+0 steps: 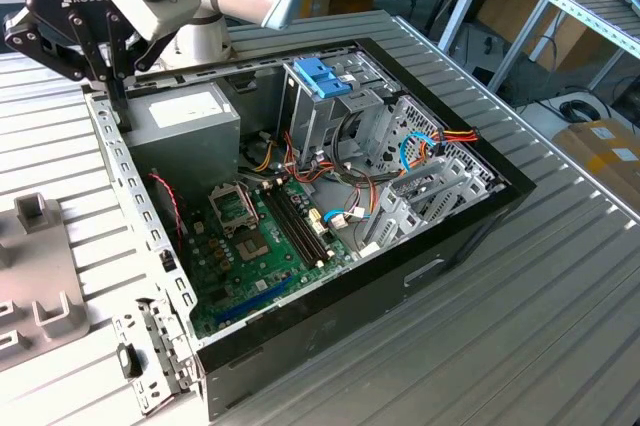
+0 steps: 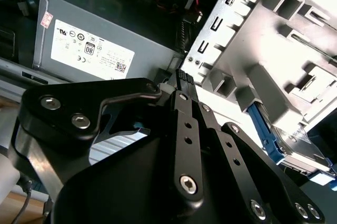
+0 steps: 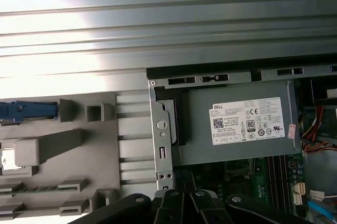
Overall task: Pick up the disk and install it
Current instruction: 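Reach for the disk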
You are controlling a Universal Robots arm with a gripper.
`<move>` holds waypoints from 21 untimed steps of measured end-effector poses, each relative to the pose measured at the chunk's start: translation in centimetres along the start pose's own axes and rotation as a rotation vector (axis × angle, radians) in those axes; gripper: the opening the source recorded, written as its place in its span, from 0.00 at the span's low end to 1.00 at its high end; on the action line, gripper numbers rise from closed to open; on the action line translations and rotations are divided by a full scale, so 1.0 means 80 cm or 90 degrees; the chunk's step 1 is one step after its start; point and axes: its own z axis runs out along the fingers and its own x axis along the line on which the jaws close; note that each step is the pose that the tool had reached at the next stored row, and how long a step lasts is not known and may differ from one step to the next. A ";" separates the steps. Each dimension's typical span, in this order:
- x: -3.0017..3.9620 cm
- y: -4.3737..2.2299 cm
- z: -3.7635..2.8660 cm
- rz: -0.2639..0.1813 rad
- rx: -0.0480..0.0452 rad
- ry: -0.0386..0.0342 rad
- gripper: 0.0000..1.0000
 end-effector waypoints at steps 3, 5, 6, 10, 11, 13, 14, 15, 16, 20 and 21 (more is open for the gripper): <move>0.0021 -0.0002 0.0000 0.000 0.0000 0.0000 0.10; 0.0039 -0.0003 -0.0001 0.000 0.0000 0.0000 0.10; 0.0044 -0.0004 -0.0001 0.000 0.0000 0.0000 0.10; 0.0065 -0.0005 -0.0002 0.000 0.0000 0.0000 0.10; 0.0069 -0.0005 -0.0002 0.000 0.0000 0.0000 0.10; 0.0080 -0.0006 -0.0002 0.000 0.0000 0.0000 0.10; 0.0088 -0.0007 -0.0002 0.000 0.0000 0.0000 0.10; 0.0095 -0.0007 -0.0002 0.000 0.0000 0.0000 0.10; 0.0100 -0.0007 -0.0003 0.000 0.0000 0.0000 0.10; 0.0127 -0.0010 -0.0004 0.000 0.0000 0.0000 0.10; 0.0135 -0.0010 -0.0004 0.000 0.0001 0.0000 0.10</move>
